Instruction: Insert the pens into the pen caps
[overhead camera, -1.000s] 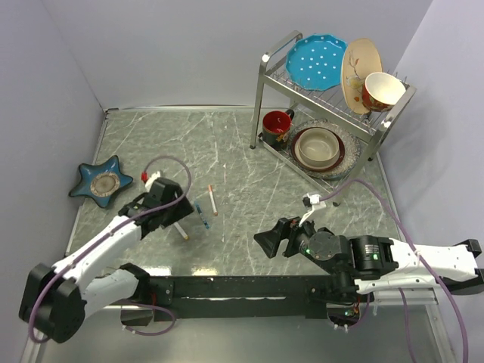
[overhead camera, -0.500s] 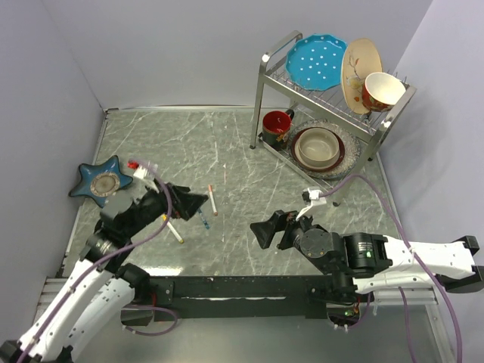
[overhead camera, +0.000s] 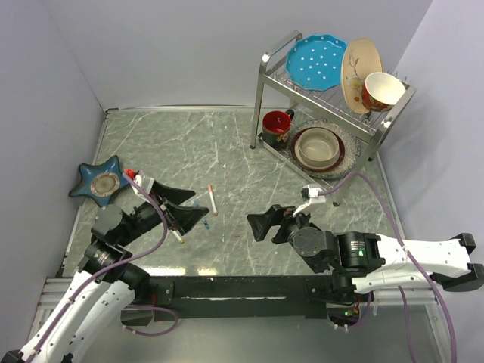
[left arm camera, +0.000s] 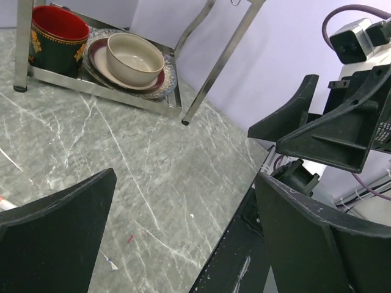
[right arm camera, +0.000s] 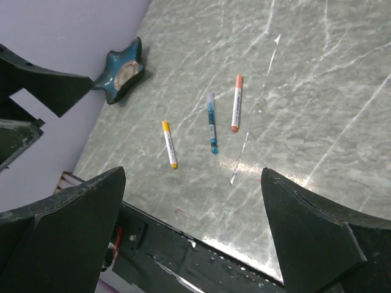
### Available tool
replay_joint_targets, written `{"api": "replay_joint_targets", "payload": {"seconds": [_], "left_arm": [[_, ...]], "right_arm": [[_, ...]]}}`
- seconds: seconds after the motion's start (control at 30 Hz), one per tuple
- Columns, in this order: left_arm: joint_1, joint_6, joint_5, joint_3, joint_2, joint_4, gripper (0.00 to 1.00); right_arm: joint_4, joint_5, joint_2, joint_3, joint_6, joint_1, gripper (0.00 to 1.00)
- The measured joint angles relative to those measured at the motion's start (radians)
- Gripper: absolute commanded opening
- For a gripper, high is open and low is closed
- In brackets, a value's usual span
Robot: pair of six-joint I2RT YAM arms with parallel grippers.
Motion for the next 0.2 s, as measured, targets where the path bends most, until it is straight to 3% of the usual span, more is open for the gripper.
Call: {"api": "replay_joint_targets", "payload": {"seconds": [0.2], "left_arm": [[0.000, 0.002, 0.002, 0.000, -0.029, 0.006, 0.99]], "right_arm": [[0.018, 0.000, 0.024, 0.002, -0.008, 0.000, 1.00]]}}
